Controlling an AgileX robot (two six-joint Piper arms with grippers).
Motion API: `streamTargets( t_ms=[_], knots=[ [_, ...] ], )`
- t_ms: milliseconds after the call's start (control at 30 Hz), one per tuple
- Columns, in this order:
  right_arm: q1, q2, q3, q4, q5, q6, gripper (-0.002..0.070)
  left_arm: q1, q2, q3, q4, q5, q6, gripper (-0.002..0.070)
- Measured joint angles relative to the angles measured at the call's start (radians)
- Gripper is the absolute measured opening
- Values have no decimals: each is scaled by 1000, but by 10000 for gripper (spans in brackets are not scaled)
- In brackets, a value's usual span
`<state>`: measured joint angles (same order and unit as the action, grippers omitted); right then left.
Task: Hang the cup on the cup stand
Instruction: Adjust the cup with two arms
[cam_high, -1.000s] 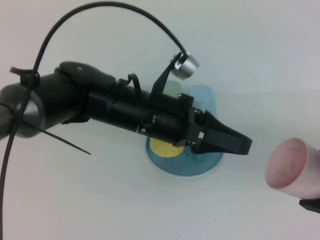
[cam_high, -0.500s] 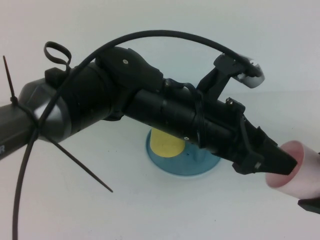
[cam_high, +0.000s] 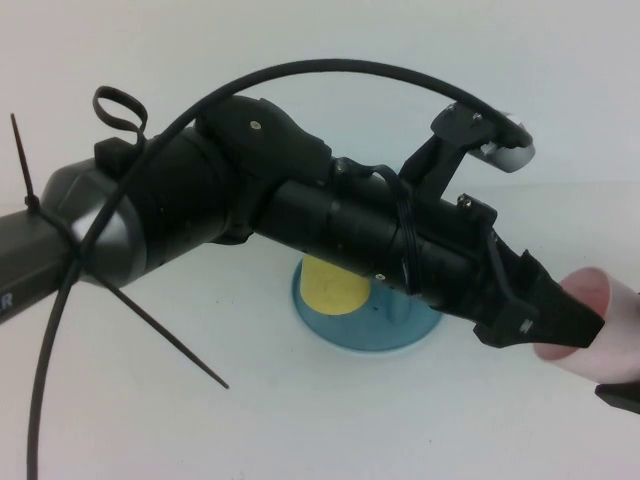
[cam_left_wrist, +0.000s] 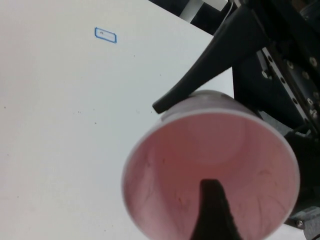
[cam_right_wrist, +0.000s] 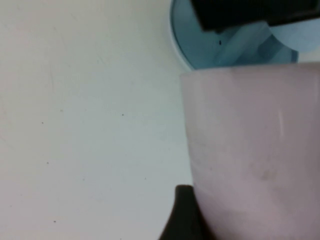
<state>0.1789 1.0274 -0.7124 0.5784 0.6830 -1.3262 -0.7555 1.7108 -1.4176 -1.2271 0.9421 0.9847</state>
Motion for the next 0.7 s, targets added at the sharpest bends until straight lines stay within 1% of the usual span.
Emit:
streamTargets(
  t_ms=[167, 300, 567, 633, 700],
  knots=[
    [0, 0, 0, 0, -4, -4, 585, -7, 0, 0, 0, -7, -2, 419],
    [0, 2, 0, 0, -4, -4, 585, -31, 7, 0, 26, -12, -13, 419],
    [0, 2, 0, 0, -5, -4, 585, -54, 47, 0, 10, -37, -23, 418],
    [0, 2, 0, 0, -5, -4, 585, -56, 53, 0, 8, -37, -26, 412],
    [0, 2, 0, 0, -5, -4, 585, -56, 55, 0, 6, -42, -26, 390]
  ],
)
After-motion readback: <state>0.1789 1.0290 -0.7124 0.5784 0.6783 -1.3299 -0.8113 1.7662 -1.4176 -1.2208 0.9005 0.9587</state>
